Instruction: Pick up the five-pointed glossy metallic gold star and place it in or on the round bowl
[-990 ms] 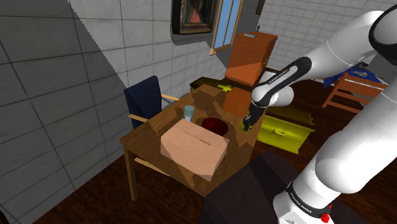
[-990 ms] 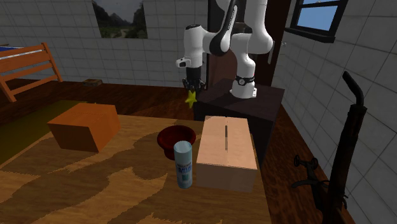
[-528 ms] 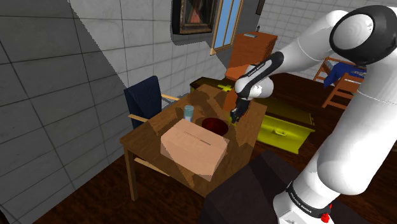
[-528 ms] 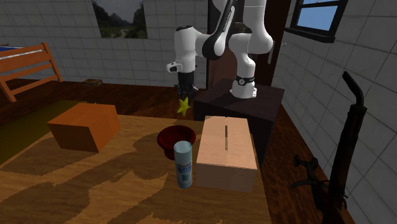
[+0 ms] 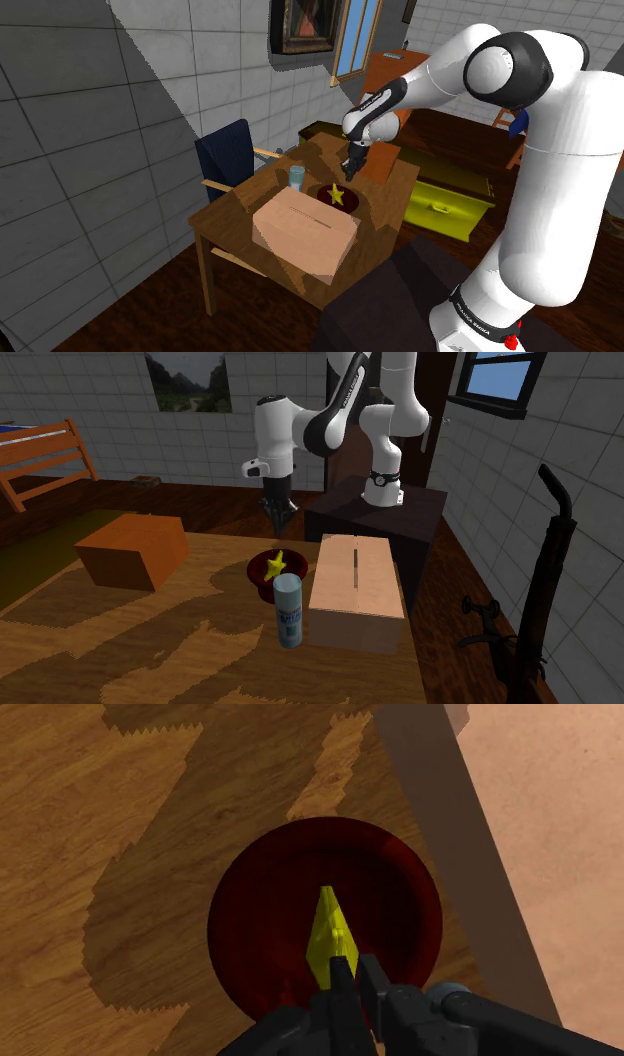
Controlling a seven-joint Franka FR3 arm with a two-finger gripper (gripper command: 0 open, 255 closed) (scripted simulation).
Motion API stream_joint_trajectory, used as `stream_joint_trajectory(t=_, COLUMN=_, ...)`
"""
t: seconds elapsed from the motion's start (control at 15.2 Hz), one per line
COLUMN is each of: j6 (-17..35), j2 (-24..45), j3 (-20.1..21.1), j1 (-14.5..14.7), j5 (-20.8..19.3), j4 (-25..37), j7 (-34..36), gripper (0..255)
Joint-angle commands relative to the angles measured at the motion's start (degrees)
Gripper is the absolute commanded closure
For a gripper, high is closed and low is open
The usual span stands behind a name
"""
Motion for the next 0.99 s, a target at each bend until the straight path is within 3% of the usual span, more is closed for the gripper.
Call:
stream_joint_trajectory(t=0.0, j6=0.23, j2=1.94, j3=0.53, j1=-0.33, j5=0.87, j4=1.56, j7=-0.31, gripper=255)
stream_joint_trajectory(t=0.13, j6=0.54, j2=1.62, j3=0.49, j1=-0.28, j5=0.79, j4=0.96, j7=-0.34, gripper=255)
stream_joint_trajectory(t=0.2, j6=0.54, j2=1.62, j3=0.49, j1=-0.28, j5=0.79, j4=0.96, j7=-0.34, gripper=0)
stream_joint_trajectory(t=0.53, j6=-5.18, j2=13.20, j3=2.76, j1=-3.28, j5=3.47, j4=9.71, j7=-2.12, gripper=0)
stream_joint_trajectory(t=0.92, j6=-2.46, j2=16.10, j3=3.84, j1=-3.95, j5=4.73, j4=9.73, j7=-2.93, gripper=0)
